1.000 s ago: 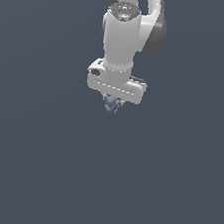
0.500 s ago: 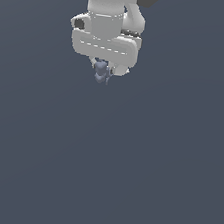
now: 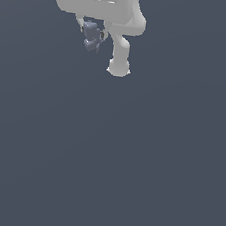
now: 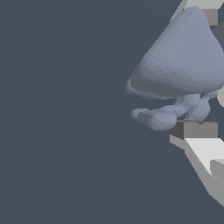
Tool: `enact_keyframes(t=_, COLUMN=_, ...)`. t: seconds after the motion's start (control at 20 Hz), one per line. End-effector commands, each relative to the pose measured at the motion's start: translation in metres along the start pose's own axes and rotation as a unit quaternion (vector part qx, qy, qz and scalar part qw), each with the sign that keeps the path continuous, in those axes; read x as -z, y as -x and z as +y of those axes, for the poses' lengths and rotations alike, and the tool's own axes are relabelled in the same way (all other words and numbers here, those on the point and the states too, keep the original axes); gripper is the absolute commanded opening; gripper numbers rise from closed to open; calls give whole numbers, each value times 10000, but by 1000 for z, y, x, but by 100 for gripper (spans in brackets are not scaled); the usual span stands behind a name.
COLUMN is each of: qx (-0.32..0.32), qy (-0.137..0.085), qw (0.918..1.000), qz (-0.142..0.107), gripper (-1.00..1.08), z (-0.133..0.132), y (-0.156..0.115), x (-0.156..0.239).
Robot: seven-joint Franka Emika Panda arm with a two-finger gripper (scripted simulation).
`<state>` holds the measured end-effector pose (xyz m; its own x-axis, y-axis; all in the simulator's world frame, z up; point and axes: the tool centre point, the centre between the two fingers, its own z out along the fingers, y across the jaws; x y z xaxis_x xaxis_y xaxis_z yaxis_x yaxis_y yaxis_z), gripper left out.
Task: Pick up the object and move it to a goal position.
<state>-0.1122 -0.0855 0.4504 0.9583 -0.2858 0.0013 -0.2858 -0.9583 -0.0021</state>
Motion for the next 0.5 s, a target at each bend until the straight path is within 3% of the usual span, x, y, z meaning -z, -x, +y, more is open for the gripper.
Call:
enact_keyframes(t=0.0, qx=4, qy=4, qw=10000, qz=-8, gripper=-100, z=9, y=3, x=19)
enact_keyframes(t=0.45, qx=8, qy=10, qw=10000, qz=-7, gripper=-100, z=26, y=7, x=57)
